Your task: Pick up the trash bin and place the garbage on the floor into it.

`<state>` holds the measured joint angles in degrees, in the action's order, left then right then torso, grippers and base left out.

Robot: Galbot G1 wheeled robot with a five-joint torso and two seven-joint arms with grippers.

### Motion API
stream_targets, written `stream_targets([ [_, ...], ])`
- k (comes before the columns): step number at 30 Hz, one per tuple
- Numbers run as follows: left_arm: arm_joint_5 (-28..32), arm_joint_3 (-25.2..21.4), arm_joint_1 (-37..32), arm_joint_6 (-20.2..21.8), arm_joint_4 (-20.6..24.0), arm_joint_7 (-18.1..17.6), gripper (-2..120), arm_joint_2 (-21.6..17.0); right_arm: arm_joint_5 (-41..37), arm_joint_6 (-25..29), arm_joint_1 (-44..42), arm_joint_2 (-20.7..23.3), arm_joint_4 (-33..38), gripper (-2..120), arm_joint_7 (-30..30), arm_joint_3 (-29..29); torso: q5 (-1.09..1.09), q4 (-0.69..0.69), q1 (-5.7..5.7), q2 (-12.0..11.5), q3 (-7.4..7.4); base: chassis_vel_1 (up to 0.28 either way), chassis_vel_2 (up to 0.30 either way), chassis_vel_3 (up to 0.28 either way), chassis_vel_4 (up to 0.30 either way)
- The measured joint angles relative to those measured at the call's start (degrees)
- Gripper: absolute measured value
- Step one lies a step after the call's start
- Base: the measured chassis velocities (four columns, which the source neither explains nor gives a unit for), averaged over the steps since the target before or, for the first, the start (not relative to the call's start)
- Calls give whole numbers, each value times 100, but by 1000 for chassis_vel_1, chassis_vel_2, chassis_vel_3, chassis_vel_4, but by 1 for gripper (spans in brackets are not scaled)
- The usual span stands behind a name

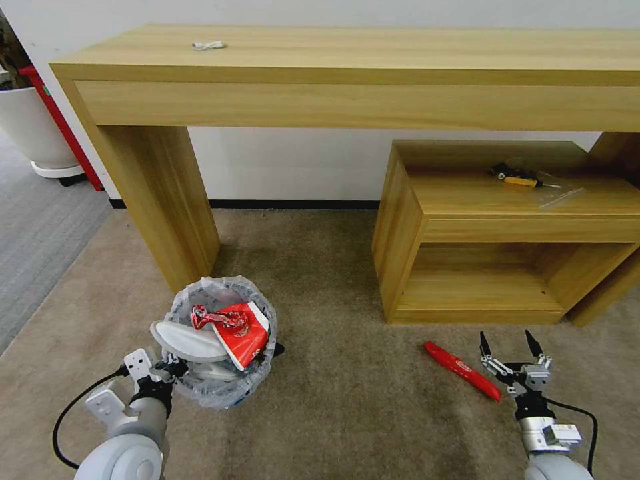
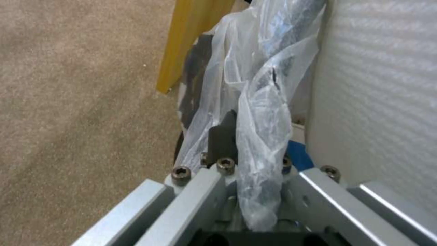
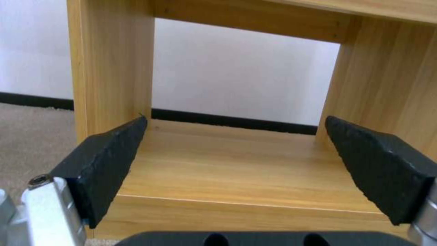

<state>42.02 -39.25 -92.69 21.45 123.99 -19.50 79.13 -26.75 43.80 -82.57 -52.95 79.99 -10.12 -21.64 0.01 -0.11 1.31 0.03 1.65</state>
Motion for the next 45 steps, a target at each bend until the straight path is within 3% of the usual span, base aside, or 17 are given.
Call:
stream_targets([
  [27,-132,0,-170,-18,132,22,0,89,125,248,-186,-39,-68,100,5,-53,0,0,0,0,0,-51,-47,47,49],
  [33,-181,49,-190,-25,154,36,0,136,672,108,-222,-55,-84,100,-161,-53,4,-1,1,0,0,-167,-171,175,145],
  [37,-217,69,-224,-26,175,42,0,154,964,-116,-201,42,-180,100,-348,139,0,-1,1,0,0,-45,-36,26,30],
  [45,-338,128,-295,-37,225,57,0,272,592,-401,272,519,-626,100,-370,1515,1,2,1,0,0,10,13,-10,-9],
])
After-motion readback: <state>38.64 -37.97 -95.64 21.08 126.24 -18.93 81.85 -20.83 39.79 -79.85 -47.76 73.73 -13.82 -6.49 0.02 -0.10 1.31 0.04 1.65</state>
